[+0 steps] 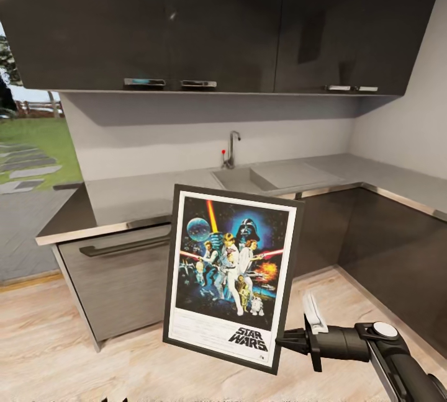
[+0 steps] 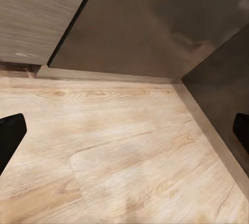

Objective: Pick up the poster from the kitchen countertop and hang it on one of the wall nails in the kitchen.

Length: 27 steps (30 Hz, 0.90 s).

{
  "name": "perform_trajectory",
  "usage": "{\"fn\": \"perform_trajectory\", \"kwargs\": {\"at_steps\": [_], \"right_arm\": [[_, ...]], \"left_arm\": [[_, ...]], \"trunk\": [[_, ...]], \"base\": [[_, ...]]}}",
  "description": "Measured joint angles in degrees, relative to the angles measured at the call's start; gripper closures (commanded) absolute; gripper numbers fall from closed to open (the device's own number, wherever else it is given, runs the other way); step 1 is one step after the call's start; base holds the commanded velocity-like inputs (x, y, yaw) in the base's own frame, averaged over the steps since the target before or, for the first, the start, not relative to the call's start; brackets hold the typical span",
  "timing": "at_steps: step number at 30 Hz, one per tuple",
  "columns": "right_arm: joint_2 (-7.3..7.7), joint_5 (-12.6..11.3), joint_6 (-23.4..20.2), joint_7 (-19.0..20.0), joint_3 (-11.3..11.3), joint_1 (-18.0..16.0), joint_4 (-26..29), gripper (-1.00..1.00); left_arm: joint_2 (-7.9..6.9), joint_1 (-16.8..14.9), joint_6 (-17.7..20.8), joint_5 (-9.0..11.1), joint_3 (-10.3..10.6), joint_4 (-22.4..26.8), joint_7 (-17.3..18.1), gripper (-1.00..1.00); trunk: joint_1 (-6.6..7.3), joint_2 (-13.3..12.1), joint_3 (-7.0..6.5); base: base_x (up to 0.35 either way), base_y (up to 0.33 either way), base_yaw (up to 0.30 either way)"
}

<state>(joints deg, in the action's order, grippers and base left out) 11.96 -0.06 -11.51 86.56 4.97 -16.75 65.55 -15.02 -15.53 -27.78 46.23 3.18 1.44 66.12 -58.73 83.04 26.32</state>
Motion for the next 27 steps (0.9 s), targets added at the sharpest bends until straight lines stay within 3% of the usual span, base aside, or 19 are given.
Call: {"fn": "perform_trajectory", "kwargs": {"at_steps": [27], "right_arm": [[-0.09, 0.0, 0.1, 0.0, 0.0, 0.0, -0.2, 1.0]], "left_arm": [[0.09, 0.0, 0.1, 0.0, 0.1, 0.0, -0.1, -1.0]], "trunk": [[0.0, 0.0, 2.45]], "base": [[0.0, 0.0, 0.0]]}}
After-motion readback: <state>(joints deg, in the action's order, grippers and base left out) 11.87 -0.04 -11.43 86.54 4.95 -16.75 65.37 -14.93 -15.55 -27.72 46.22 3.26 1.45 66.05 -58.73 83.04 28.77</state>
